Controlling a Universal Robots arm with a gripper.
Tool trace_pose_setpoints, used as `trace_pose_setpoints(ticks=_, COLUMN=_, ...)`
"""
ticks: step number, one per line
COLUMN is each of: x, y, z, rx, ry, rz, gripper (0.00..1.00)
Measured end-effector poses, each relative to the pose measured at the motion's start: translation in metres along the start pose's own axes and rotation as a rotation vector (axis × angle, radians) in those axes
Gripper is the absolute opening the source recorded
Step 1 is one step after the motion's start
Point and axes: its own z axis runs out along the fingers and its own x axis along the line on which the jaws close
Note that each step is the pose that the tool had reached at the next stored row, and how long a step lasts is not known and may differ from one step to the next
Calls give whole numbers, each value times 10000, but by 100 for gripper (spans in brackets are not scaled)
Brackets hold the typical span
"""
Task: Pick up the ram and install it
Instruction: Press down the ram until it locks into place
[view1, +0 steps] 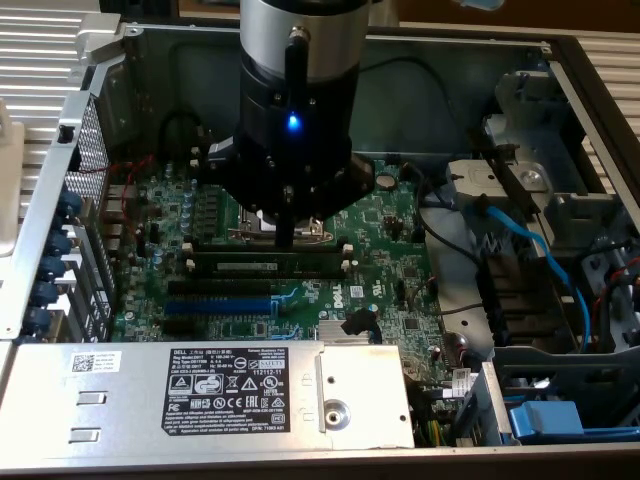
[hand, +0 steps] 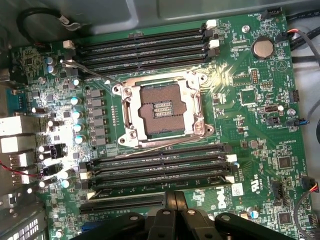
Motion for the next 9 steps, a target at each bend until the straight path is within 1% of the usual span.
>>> trace_pose_setpoints(ticks=9, x=0, y=0, z=0, rx=-1, ry=0, rz=0, gripper=10)
